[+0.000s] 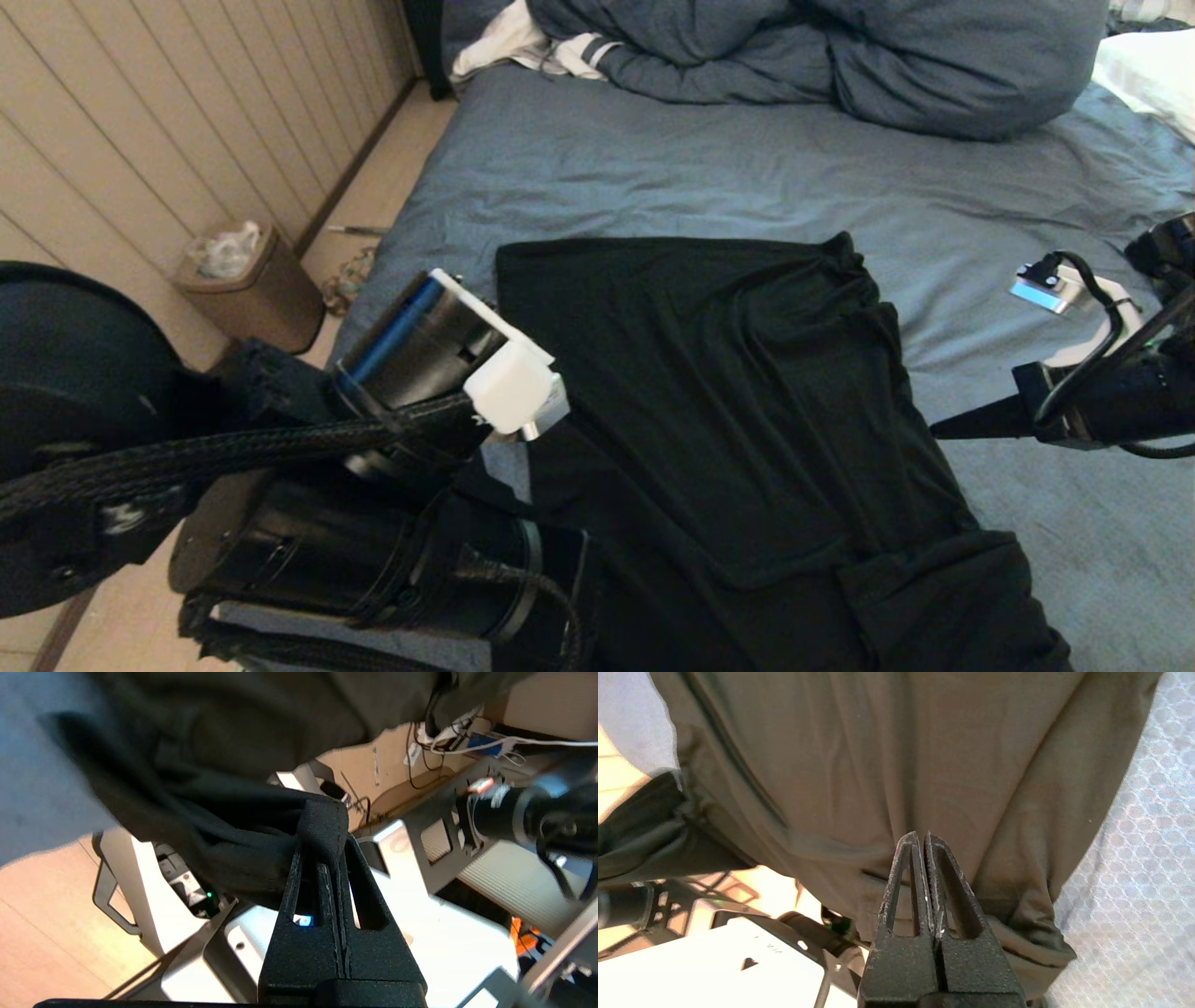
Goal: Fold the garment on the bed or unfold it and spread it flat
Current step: Fold the black T-shirt
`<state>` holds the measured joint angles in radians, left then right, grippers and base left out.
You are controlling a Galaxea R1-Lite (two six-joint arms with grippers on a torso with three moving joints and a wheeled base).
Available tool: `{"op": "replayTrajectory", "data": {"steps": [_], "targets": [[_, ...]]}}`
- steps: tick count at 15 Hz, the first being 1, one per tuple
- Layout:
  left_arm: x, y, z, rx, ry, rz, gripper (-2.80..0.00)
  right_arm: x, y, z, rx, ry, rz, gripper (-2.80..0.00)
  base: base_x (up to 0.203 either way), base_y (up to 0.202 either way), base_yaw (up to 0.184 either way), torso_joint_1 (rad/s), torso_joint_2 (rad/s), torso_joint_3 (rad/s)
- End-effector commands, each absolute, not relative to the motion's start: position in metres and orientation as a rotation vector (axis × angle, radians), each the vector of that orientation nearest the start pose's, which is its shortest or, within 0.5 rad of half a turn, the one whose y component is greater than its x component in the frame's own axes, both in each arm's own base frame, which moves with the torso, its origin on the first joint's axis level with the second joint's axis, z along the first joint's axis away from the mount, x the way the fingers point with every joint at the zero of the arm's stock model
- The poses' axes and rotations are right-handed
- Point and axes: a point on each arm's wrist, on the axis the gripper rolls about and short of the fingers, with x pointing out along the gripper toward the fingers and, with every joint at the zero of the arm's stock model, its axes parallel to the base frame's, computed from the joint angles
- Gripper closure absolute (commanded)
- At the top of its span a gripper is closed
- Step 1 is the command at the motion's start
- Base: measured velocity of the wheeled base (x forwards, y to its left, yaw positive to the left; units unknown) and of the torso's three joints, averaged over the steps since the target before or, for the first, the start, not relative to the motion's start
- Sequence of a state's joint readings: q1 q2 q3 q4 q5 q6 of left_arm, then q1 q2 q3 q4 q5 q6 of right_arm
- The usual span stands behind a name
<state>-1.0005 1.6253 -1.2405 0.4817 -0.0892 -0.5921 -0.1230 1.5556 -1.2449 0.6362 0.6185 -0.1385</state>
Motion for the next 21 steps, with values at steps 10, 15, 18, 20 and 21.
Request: {"op": "replayTrajectory", "data": {"steps": [10, 15, 18, 20, 21], "targets": [[0.155, -0.322, 0.199, 0.035, 1.164, -0.748, 0.00, 0.249, -0.029, 0.230, 0.290, 0.862, 0.548, 0.00, 0.000, 0.000, 0.000, 0.000, 0.00, 0.000], [0.164, -0.336, 0.186, 0.073, 1.124, -0.666, 0.00, 0.247, -0.038, 0.224, 0.302, 0.859, 0.553, 0.00, 0.000, 0.000, 0.000, 0.000, 0.00, 0.000], [0.164, -0.335, 0.191, 0.068, 1.116, -0.670, 0.00, 0.250, -0.041, 0.218, 0.319, 0.871, 0.559, 0.00, 0.000, 0.000, 0.000, 0.000, 0.00, 0.000], [0.164, -0.335, 0.196, 0.063, 1.102, -0.670, 0.00, 0.252, -0.044, 0.215, 0.305, 0.862, 0.560, 0.00, 0.000, 0.000, 0.000, 0.000, 0.00, 0.000], [0.165, -0.337, 0.197, 0.069, 1.096, -0.659, 0.00, 0.253, -0.045, 0.213, 0.300, 0.855, 0.562, 0.00, 0.000, 0.000, 0.000, 0.000, 0.00, 0.000]]}}
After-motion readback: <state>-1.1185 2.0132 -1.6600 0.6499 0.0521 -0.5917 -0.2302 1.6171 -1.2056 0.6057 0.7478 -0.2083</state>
